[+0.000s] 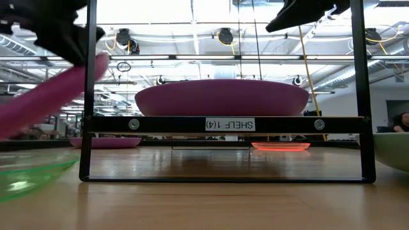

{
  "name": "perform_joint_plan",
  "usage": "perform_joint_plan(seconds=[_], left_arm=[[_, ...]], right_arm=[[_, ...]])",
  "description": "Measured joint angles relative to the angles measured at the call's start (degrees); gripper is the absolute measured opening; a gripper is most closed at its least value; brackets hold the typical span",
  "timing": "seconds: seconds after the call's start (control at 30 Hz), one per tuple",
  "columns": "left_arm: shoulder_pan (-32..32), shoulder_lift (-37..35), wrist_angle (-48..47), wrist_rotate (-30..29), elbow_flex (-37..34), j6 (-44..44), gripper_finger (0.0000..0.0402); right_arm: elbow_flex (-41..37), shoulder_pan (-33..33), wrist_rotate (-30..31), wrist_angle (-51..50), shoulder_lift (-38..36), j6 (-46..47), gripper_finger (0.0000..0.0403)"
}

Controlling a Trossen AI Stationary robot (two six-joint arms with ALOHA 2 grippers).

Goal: Place and stack plates onto a shelf
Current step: Stack the large pink plate on top of the large purple plate on the shelf

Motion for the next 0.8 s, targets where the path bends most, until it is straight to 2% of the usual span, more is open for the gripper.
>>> perform_joint_plan(seconds=[0.17, 0.5, 0.67, 0.8], left_arm=[[0.0, -3.7, 0.0, -0.4, 1.7, -3.7, 0.0029], [0.0, -7.1, 1.7, -11.5, 2.6, -17.6, 0.0030], [0.0, -7.0, 7.1, -13.7, 2.6, -20.3, 0.0030], [0.0, -7.0, 14.1, -17.7, 2.6, -20.3, 0.0030]], right_arm=[[0.0, 0.0, 0.0, 0.0, 0.0, 0.0, 0.0073], [0.0, 0.0, 0.0, 0.0, 0.0, 0.1, 0.0073], [0.0, 0.0, 0.0, 0.0, 0.0, 0.0, 0.0073], [0.0, 0.0, 0.0, 0.0, 0.0, 0.0, 0.0073]])
